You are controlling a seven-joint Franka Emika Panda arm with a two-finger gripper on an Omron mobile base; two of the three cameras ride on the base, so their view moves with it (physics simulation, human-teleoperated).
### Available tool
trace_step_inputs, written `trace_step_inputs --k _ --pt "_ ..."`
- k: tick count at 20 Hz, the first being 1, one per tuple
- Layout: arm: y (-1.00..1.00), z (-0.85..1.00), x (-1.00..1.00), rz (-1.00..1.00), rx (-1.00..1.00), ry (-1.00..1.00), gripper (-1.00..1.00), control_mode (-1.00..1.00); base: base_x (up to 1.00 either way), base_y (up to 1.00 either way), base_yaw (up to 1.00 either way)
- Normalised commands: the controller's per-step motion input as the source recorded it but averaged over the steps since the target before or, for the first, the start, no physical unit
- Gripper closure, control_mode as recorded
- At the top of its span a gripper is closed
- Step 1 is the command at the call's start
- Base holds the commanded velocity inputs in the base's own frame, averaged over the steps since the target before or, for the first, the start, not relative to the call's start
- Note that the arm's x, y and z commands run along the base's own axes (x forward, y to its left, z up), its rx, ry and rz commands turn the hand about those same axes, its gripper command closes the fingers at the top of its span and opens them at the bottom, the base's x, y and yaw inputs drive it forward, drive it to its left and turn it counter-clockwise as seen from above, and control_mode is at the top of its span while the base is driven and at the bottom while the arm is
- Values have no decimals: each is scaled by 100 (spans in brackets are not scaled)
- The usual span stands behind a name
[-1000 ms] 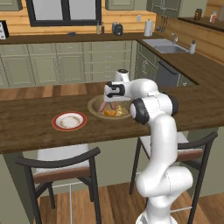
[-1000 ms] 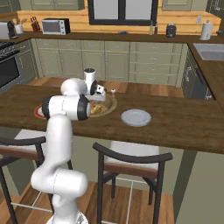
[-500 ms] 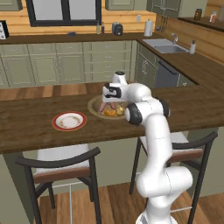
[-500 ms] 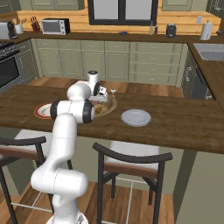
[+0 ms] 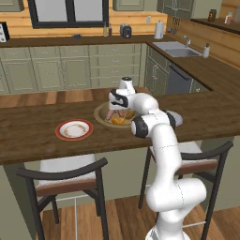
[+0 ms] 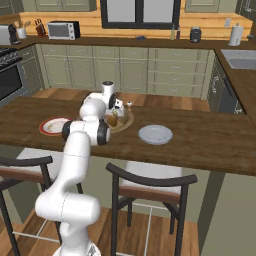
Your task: Place one bun and one sausage from the bowl on each plate.
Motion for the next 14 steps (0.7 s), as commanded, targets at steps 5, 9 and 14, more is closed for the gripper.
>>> trace_step_inputs --k 5,9,14 --pt "0 -32 1 0 0 0 -100 -100 0 0 0" --pt "7 -29 0 0 0 0 100 -100 0 0 0" --pt "9 -4 -11 0 0 -3 100 -100 0 0 0"
